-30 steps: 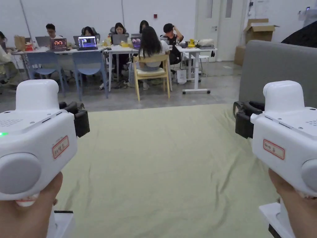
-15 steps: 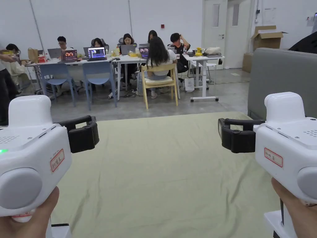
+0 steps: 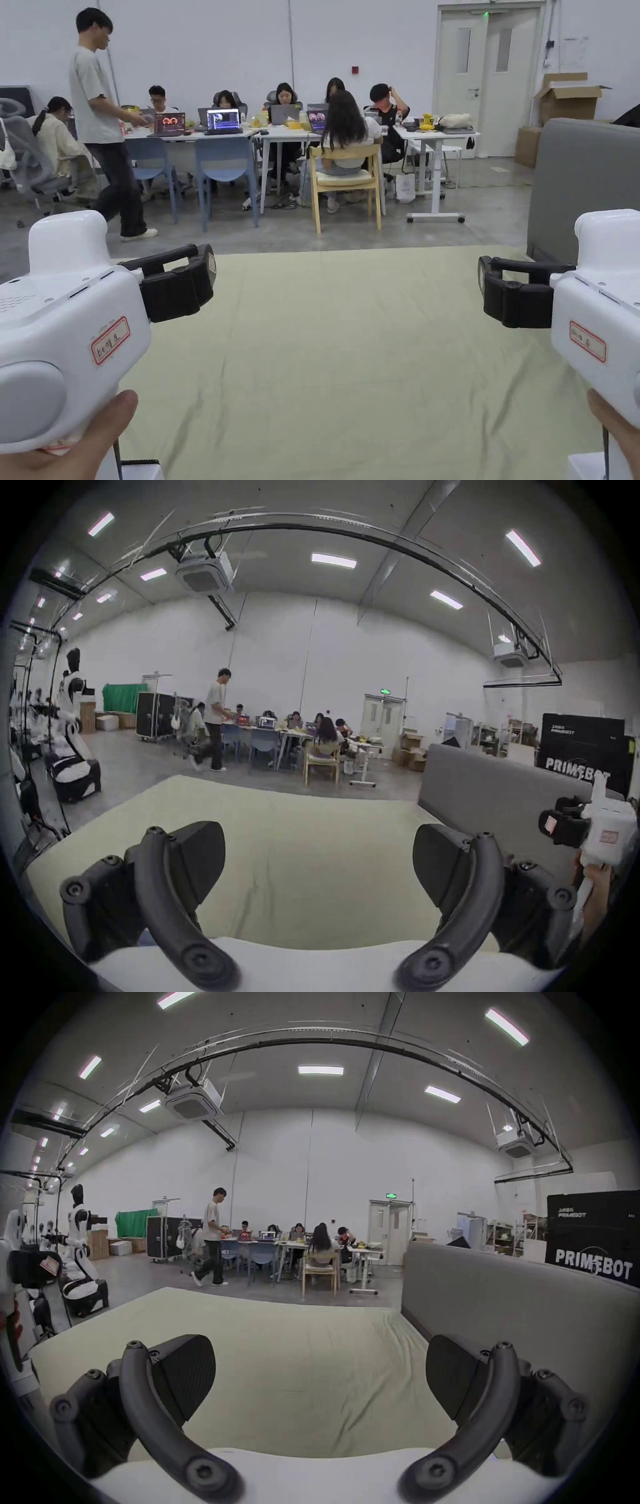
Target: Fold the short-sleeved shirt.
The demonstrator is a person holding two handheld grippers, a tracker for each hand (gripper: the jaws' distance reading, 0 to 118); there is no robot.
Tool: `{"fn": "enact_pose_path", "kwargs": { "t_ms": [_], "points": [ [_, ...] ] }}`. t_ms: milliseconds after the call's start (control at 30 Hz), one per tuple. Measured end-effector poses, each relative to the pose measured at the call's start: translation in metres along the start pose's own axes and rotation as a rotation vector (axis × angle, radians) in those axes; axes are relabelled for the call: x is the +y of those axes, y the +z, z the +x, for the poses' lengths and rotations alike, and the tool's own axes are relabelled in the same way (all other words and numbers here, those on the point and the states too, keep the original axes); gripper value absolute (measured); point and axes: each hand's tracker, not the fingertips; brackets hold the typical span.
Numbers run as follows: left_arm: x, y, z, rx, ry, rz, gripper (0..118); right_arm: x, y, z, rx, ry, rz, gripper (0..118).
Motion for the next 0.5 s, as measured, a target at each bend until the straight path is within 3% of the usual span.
{"fn": "enact_pose_path", "kwargs": {
  "t_ms": [133,267,500],
  "points": [
    [-0.001,-0.007,0.002,0.080,-0.036,-0.002,115,0.001,0.000,-0.001,0.018,0.016,-0.020,118],
    [-0.003,-0.011,0.008,0.095,-0.072,0.007,115,0.002,-0.001,0.000,0.043,-0.024,-0.016,118],
    [0.005,-0.022,-0.010,-0.022,0.033,-0.085,115,0.004,-0.007,0.004,0.103,-0.057,-0.034,118]
  ]
}}
